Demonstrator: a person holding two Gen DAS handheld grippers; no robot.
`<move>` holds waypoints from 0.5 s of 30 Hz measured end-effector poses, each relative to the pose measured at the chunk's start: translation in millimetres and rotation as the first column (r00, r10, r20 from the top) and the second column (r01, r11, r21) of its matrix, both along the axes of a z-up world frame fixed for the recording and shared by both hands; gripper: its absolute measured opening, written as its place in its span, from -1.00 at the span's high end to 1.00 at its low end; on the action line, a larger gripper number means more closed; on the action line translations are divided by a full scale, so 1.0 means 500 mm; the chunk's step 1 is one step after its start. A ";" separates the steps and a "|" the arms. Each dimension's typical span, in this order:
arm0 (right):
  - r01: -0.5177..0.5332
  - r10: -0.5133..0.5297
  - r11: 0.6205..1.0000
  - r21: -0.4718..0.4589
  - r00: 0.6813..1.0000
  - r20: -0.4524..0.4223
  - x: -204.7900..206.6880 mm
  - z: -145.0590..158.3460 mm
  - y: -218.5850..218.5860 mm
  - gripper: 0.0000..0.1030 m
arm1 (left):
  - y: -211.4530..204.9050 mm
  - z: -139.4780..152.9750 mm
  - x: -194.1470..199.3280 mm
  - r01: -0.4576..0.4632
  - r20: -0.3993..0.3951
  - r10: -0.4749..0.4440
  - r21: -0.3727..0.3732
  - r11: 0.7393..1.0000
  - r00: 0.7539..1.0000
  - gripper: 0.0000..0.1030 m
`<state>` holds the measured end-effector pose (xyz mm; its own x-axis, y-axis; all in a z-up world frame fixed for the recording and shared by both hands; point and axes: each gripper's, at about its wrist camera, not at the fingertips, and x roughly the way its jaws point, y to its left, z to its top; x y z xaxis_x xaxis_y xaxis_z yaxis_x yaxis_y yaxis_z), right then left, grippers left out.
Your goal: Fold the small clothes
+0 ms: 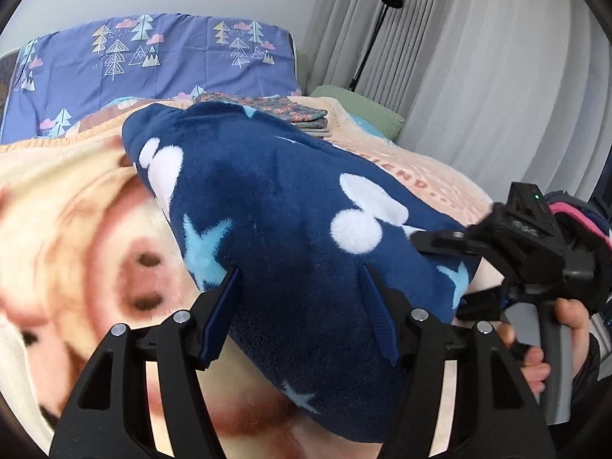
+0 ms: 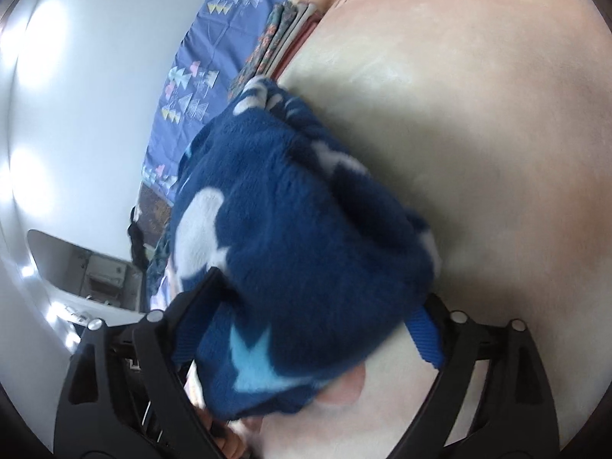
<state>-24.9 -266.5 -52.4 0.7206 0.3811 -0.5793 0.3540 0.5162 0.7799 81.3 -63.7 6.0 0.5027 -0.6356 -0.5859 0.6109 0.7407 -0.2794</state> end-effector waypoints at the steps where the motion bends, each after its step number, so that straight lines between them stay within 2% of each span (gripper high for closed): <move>1: -0.013 0.013 1.000 -0.014 1.000 0.009 0.004 0.000 0.000 -0.38 | 0.003 0.004 0.005 0.006 -0.016 -0.006 -0.004 1.000 1.000 -0.27; 2: -0.036 0.036 0.999 -0.020 0.999 0.024 0.007 0.004 0.000 -0.26 | 0.006 0.008 0.011 0.013 -0.031 -0.013 -0.011 1.000 0.999 -0.31; 4: -0.053 0.055 0.998 -0.040 0.998 0.030 0.006 0.009 0.000 -0.22 | 0.025 0.015 0.032 -0.016 -0.057 0.014 -0.026 1.000 0.998 -0.63; 5: -0.063 0.064 0.997 -0.047 0.997 0.032 0.006 0.008 0.000 -0.22 | 0.038 0.018 0.047 -0.053 -0.061 0.051 -0.036 0.998 0.997 -0.65; 8: -0.072 0.074 0.997 -0.037 0.996 0.046 0.004 -0.006 -0.002 -0.25 | 0.085 0.019 0.118 -0.163 -0.146 0.141 -0.156 0.974 0.979 -0.74; 9: -0.078 0.081 0.996 -0.043 0.996 0.049 0.004 -0.008 -0.001 -0.25 | 0.103 0.012 0.152 -0.209 -0.196 0.171 -0.198 0.958 0.966 -0.79; 12: -0.092 0.095 0.994 -0.053 0.994 0.049 0.009 -0.011 -0.002 -0.32 | 0.111 -0.012 0.234 -0.264 -0.289 0.198 -0.208 0.942 0.936 -0.79; 15: -0.103 0.105 0.993 -0.050 0.993 0.054 0.009 -0.013 -0.002 -0.34 | 0.096 -0.038 0.316 -0.262 -0.351 0.185 -0.185 0.947 0.918 -0.80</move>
<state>-20.3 -267.7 -58.8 0.7107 0.4290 -0.5576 0.2522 0.5845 0.7712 239.2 -15.9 -12.9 0.4532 -0.6626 -0.5963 0.2839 0.7414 -0.6081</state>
